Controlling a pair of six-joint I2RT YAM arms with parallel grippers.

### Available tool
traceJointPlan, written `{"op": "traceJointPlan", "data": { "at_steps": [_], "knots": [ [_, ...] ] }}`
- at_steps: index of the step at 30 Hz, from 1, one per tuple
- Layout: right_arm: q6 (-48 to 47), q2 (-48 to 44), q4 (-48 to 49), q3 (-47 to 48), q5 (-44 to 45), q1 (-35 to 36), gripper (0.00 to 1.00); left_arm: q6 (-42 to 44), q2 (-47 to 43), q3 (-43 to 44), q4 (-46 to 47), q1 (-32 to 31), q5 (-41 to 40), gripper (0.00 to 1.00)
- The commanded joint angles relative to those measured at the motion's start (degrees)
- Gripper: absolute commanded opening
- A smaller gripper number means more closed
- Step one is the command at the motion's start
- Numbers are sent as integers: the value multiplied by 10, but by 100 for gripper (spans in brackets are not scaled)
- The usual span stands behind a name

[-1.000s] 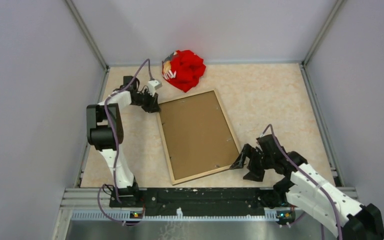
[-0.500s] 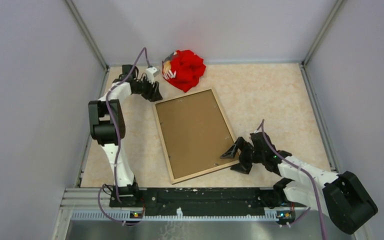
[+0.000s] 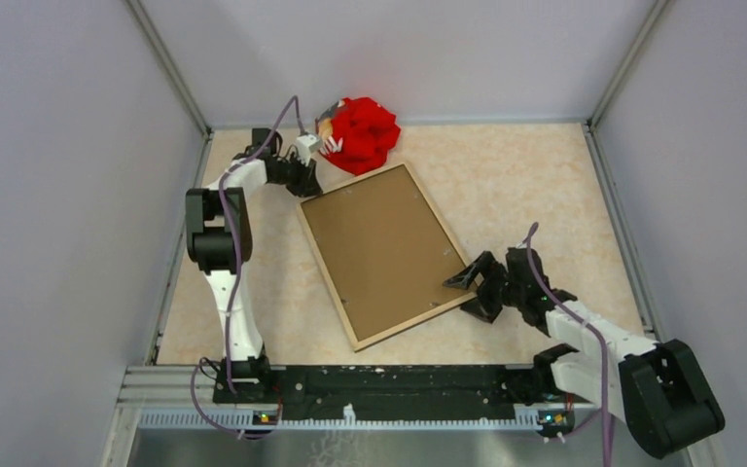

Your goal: Put the photo into the frame

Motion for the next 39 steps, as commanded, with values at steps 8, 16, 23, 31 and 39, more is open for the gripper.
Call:
{"op": "traceJointPlan", "data": {
  "at_steps": [8,16,23,31,39],
  "knots": [
    [-104,101,10,92,18,-89,84,177,-49,-115,-183,-16,69,20],
    [-138,147,-17,142,28,-123,84,167,-112,-116,-226,-7,78,26],
    [-127,129,-8,108,33,-123,84,-44,-91,-19,12,18,-5,55],
    [-120,87,-15,81,40,-124,84,-94,67,124,-19,12,-30,58],
    [-118,77,-5,66,31,-123,84,-107,100,131,-36,10,-1,51]
  ]
}}
